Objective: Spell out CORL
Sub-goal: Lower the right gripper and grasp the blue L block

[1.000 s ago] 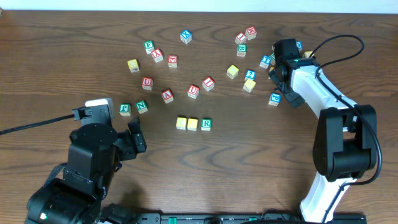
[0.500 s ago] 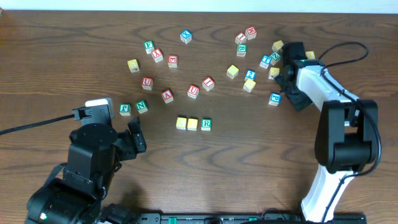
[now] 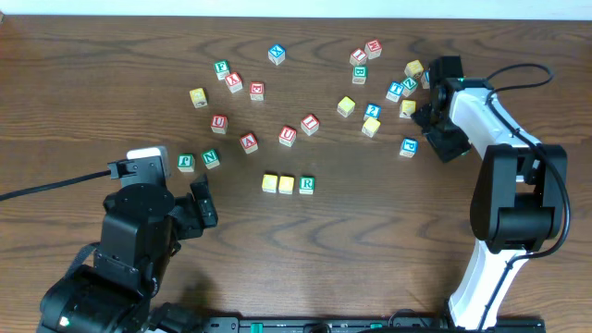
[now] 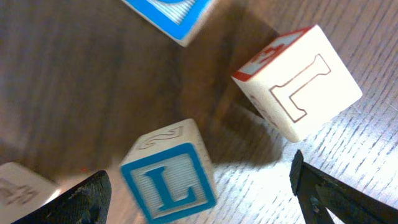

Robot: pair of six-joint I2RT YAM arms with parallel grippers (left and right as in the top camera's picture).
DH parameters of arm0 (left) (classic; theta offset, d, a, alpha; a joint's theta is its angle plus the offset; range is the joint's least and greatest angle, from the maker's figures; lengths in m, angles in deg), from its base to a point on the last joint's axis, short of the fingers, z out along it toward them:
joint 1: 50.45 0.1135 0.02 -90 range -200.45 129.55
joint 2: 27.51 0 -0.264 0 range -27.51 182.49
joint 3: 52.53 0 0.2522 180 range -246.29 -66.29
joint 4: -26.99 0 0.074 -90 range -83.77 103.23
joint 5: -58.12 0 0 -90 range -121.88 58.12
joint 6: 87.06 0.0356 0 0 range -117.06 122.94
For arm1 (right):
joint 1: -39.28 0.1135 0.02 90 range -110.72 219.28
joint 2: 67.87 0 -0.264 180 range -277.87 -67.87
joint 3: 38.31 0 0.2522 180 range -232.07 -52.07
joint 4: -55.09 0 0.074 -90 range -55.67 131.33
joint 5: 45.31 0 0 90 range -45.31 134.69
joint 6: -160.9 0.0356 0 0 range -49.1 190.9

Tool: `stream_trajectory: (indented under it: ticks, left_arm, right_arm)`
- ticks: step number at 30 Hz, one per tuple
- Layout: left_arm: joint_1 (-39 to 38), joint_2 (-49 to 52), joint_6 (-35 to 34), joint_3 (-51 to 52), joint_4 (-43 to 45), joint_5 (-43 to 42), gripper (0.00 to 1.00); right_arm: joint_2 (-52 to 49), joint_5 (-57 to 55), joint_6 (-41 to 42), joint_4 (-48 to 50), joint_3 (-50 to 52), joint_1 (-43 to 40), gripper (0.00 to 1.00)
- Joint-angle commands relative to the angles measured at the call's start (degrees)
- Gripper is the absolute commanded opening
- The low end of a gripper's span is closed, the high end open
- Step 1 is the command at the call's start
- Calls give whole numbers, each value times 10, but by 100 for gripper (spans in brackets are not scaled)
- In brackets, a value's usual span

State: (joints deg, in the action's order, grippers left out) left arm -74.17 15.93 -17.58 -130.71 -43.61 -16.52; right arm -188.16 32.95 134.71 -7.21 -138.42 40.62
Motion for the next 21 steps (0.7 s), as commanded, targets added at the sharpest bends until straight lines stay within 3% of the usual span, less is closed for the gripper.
stream_trajectory:
  ticks: [1,21]
  left_arm:
    - [2,0,9,-6,-7,8,93]
    - [2,12,9,-6,-10,8,93]
  right_arm:
    - [-8,-6,-11,-10,-31,-1,88]
    - [-28,-33,-6,8,-32,-2,70]
